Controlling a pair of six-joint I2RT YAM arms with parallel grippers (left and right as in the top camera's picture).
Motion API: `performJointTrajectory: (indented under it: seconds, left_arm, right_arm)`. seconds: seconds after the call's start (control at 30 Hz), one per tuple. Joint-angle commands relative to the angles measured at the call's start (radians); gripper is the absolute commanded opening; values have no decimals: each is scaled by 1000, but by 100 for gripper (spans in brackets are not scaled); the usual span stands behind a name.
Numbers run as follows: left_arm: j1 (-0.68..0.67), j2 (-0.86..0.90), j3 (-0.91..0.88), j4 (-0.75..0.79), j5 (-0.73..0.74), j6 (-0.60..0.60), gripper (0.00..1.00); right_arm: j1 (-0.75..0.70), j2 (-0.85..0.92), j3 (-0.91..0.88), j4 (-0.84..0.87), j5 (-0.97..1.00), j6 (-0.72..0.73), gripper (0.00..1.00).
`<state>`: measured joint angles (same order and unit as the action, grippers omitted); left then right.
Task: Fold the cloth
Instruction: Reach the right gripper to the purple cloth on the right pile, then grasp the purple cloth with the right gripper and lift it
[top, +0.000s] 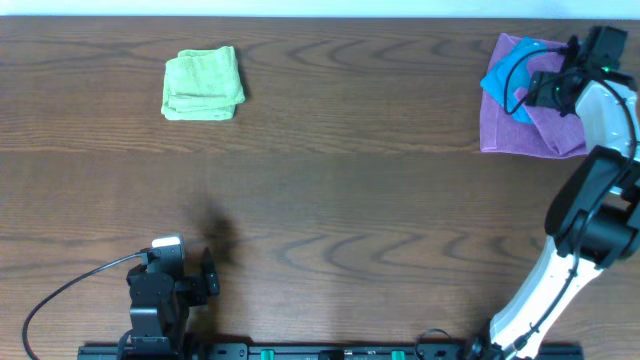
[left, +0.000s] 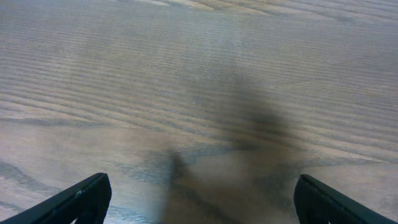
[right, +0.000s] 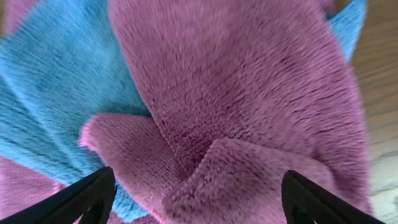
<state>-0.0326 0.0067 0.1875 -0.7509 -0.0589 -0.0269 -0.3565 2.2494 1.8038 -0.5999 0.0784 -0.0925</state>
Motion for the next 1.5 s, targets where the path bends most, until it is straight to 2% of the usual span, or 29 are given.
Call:
performJointTrajectory:
  seconds: [0.0, 0.07, 0.13, 0.17, 0.27, 0.3, 0.33, 0.4, 0.43, 0.73, 1.03, 1.23, 1.47]
  left_arm:
    - [6, 0, -14, -38, 3, -3, 95]
    - [6, 0, -14, -38, 4, -3, 95]
    - [6, 0, -14, -38, 4, -3, 95]
    - [6, 0, -14, -38, 4, -3, 95]
    - [6, 0, -14, -38, 4, -3, 95]
    - [6, 0, -14, -38, 4, -3, 95]
    - [6, 0, -14, -38, 4, -3, 95]
    - [6, 0, -14, -38, 4, -3, 95]
    - [6, 0, -14, -38, 4, -3, 95]
    - [6, 0, -14, -38, 3, -3, 95]
    - [6, 0, -14, -38, 4, -3, 95]
    - [6, 0, -14, -38, 4, -3, 95]
    - [6, 0, -14, -38, 4, -3, 95]
  right_arm:
    - [-10, 24, 17, 9, 0, -10, 80]
    - [-10, 27, 17, 10, 0, -10, 75]
    - [-10, 27, 17, 10, 1, -10, 54]
    - [-11, 27, 17, 10, 1, -10, 48]
    - [-11, 27, 17, 5, 35, -1, 45]
    - [-11, 27, 17, 5, 50, 10, 38]
    - [-10, 27, 17, 5, 53, 10, 22]
    - [-10, 27, 17, 4, 52, 20, 4]
    - [-10, 27, 17, -1, 53, 32, 1]
    - [8, -23, 17, -80, 44, 63, 1]
    - [90, -263, 17, -259, 26, 62, 1]
    - [245, -446, 17, -375, 25, 64, 1]
    - [537, -576, 17, -394, 51, 145, 1]
